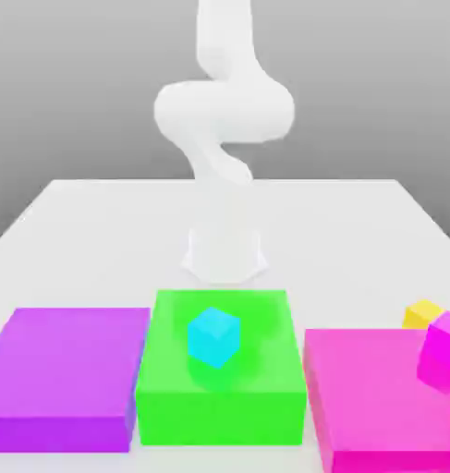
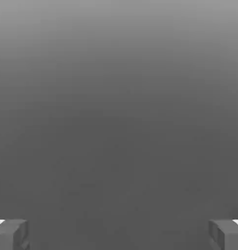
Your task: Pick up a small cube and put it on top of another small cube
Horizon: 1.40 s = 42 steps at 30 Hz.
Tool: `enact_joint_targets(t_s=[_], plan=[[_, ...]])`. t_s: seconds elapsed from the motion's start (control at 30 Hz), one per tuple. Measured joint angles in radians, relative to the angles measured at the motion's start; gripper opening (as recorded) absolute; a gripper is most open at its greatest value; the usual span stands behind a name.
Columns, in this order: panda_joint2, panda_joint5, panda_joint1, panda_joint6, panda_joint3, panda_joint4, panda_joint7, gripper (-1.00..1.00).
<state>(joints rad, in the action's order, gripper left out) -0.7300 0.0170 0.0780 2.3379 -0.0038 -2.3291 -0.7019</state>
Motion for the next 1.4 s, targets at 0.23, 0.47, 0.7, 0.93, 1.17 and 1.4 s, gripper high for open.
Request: enact_joint_targets(t_s=[0.23, 0.47, 0.7, 0.93, 1.17, 1.4], plan=[[0.2, 0.051, 0.21, 0.107, 0.007, -0.083, 0.281, 0.0], [0.394, 0.092, 0.394, 0.211, 0.045, -0.163, 0.548, 0.0], [0.587, 0.097, 0.539, 0.317, 0.123, -0.244, 0.789, 0.0], [0.781, -0.009, 0.686, 0.425, 0.197, -0.326, 0.951, 0.0], [1.015, -0.182, 0.777, 0.594, 0.123, -0.321, 0.909, 0.0], [1.069, -0.205, 0.797, 0.635, 0.098, -0.311, 0.892, -1.0]])
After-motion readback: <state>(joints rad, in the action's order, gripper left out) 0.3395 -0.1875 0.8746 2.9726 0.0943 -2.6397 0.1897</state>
